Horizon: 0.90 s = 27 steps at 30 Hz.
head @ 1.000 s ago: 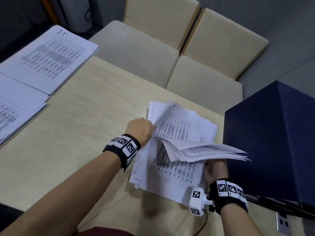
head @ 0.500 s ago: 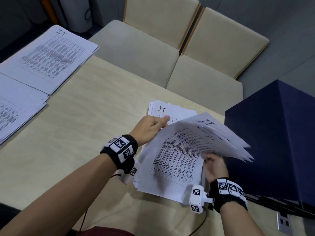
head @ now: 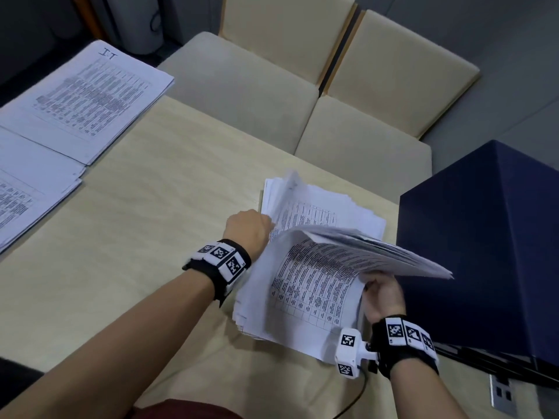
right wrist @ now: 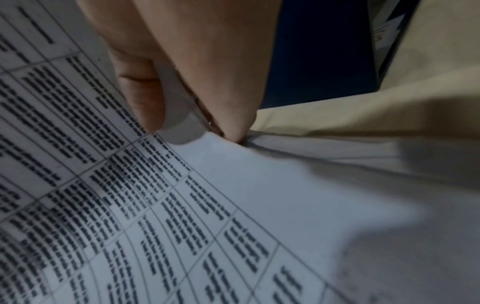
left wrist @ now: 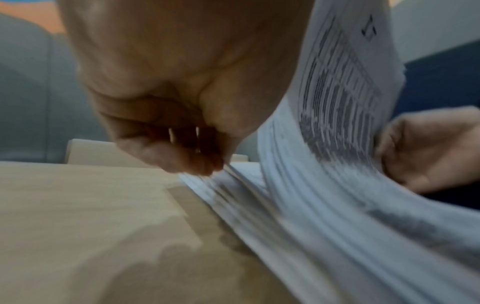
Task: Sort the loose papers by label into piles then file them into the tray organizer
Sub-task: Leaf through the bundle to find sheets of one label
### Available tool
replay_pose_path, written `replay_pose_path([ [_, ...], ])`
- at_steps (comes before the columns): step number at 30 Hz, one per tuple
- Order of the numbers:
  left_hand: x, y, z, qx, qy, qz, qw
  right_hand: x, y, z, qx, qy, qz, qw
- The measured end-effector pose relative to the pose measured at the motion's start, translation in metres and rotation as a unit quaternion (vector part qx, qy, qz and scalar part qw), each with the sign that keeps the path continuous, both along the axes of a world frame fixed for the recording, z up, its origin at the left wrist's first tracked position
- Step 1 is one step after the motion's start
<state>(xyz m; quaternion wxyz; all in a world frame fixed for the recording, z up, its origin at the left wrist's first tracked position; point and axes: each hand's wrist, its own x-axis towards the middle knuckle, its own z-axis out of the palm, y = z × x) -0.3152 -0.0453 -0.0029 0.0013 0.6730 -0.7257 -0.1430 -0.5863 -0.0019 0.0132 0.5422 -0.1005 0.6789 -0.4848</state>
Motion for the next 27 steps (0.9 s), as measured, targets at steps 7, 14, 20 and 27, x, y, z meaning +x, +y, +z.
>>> replay_pose_path([
  [7,0.002,0.013,0.011,-0.063,0.424,0.008,0.903,0.002,0.004,-0.004,0.006,-0.04,0.053,0.998],
  [14,0.001,0.013,0.007,-0.024,0.615,0.195,0.763,-0.001,0.005,0.0,-0.025,-0.02,0.029,0.999],
  [20,0.007,0.003,-0.003,-0.041,0.488,0.274,0.828,-0.014,0.003,-0.016,-0.043,0.022,-0.046,0.998],
  [27,0.004,0.005,0.005,0.008,0.581,0.188,0.792,-0.011,0.001,-0.009,-0.022,0.037,0.02,0.999],
])
